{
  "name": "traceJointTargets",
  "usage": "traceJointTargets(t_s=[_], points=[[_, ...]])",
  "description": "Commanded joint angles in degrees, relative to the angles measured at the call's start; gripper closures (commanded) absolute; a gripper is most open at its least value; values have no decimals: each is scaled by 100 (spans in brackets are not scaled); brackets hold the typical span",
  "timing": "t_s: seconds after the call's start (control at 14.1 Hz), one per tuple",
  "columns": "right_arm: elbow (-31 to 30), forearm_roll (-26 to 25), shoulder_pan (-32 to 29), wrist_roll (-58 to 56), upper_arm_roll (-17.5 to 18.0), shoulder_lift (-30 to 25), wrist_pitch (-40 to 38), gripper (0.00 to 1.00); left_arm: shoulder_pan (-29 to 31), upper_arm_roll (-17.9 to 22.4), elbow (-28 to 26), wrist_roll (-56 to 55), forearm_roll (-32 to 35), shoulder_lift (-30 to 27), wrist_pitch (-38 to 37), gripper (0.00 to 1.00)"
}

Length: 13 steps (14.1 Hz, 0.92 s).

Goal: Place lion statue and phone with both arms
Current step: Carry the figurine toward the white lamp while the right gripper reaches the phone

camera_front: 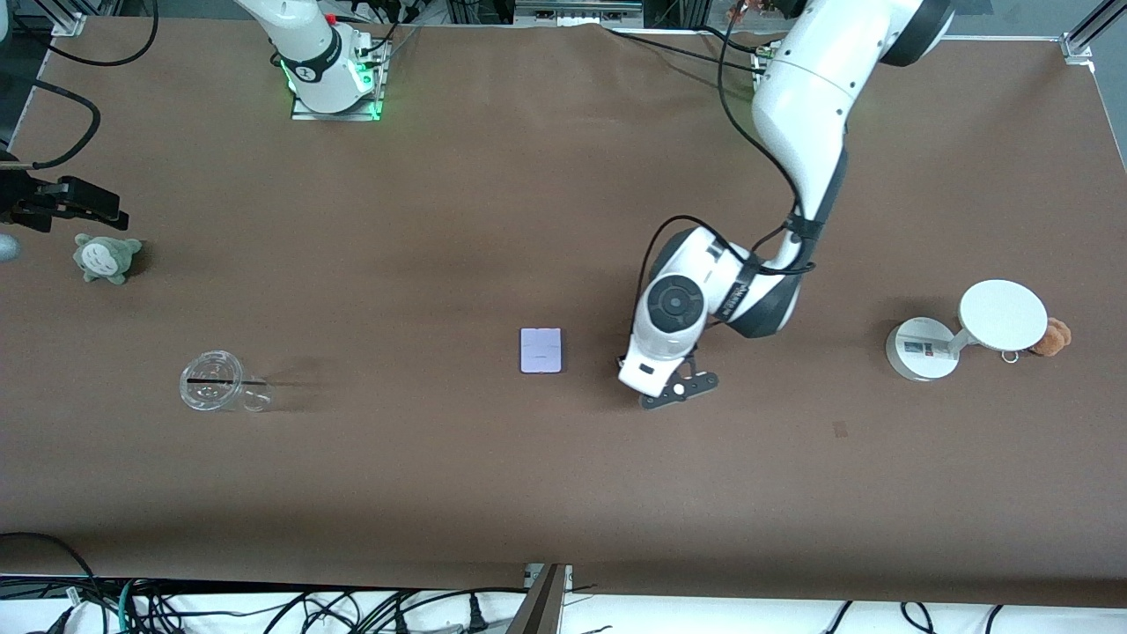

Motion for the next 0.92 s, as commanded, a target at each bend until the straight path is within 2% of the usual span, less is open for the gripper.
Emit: traceJointTargets(t_s=[0.0, 0.28, 0.57, 0.71, 0.85], points=[[43, 27, 36, -80, 9, 67, 17, 0, 535, -57, -756, 927, 114, -660, -49, 100], [43, 18, 62, -54, 18, 172, 43, 0, 905, -31, -1081, 1676, 122, -766, -49, 100], [43, -25, 98, -98, 18, 418, 78, 0, 1318, -22, -1591, 2772, 131, -1196, -40, 100], [35, -17, 132, -89, 18, 436, 78, 0, 1581, -22, -1662, 3344, 131, -1293, -58, 100], [43, -87, 552, -19, 18, 436, 105, 0, 1810, -13, -1811, 3758, 131, -1390, -58, 100]])
